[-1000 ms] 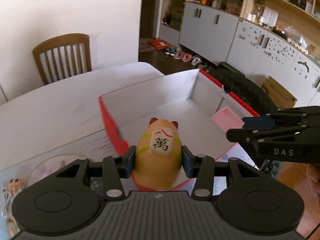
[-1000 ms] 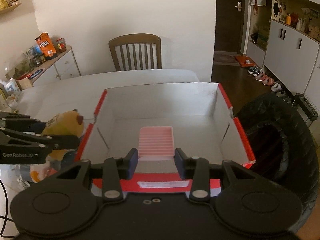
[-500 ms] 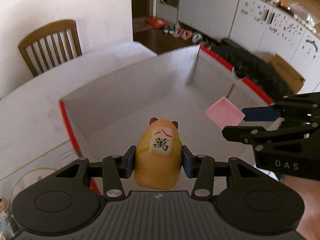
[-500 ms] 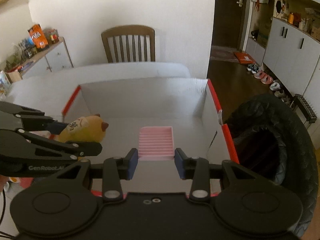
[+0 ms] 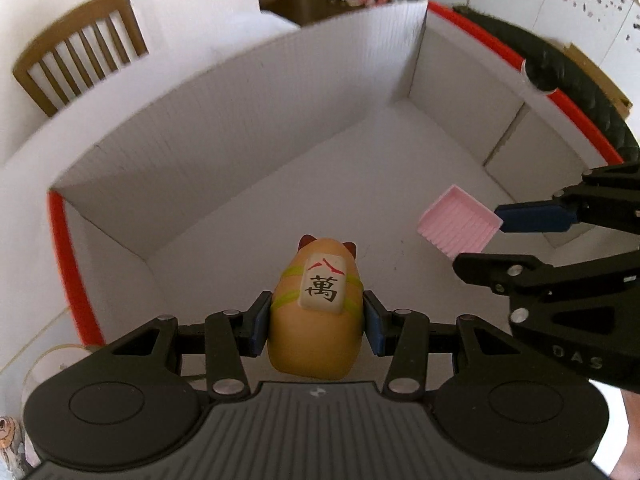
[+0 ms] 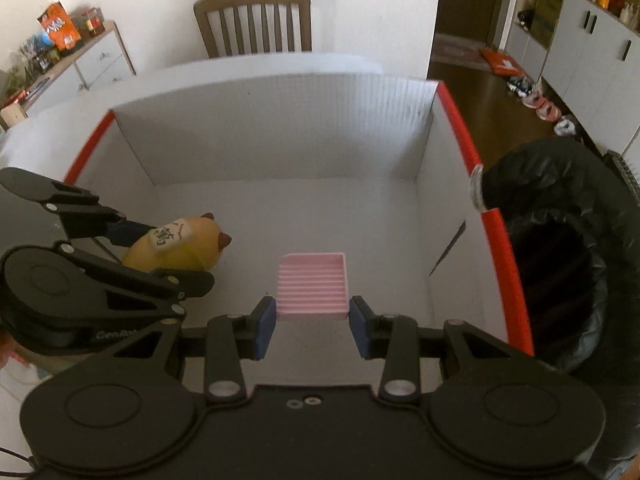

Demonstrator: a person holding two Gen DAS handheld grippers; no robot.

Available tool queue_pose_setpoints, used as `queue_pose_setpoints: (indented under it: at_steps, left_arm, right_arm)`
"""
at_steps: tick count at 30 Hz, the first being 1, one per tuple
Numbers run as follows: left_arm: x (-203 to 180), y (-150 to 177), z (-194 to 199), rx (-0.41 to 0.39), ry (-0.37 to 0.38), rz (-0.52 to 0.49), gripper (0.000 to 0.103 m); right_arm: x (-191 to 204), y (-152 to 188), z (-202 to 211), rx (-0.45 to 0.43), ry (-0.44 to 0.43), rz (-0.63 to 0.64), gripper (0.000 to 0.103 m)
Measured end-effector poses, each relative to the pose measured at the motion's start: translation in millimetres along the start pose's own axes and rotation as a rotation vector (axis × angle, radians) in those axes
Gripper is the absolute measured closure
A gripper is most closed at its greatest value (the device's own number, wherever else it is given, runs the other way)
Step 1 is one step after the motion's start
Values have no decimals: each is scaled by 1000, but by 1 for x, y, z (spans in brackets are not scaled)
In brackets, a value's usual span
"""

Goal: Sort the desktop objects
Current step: 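Lower both held items into the red box and open both tools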

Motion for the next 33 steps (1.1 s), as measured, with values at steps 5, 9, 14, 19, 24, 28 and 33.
queue_pose_setpoints:
  at_steps: [5,9,14,19,24,28,33]
  left_arm:
    - [-1,-1,-11,58,30,-12,58]
    - [-2,-1,-17,84,44,-17,57]
    - [1,-2,-21,105,49,-16,57]
    - [-1,-2,-21,109,50,-47,57]
    - [1,0,-16,88,47,-62,56]
    - [-1,1,-4,52,49,-58,41]
    - [4,7,13,3,48,-27,39]
  right_arm:
    - [-4,2,-8,47,-4,-17,64]
    - [-5,2,-12,64,0,-17,64]
    - [-7,5,-17,78,3,-22,64]
    - [-9,3,-19,91,-2,-31,63]
    - [-12,0,-16,87,-6,-52,61]
    - [-13,-3,-7,70,-15,-64,56]
    - [-14,-7,7,35,-36,-66,53]
Point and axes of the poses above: each gripper's, at about its wrist camera, not at the fingertips, and z roughly against the way its jaws point, x to its left, y to its underside, the point moved 7 cm from there along -z, roughly the way its jaws point, and after that the axes turned 13 degrees about -z, right-handed, at the moved point
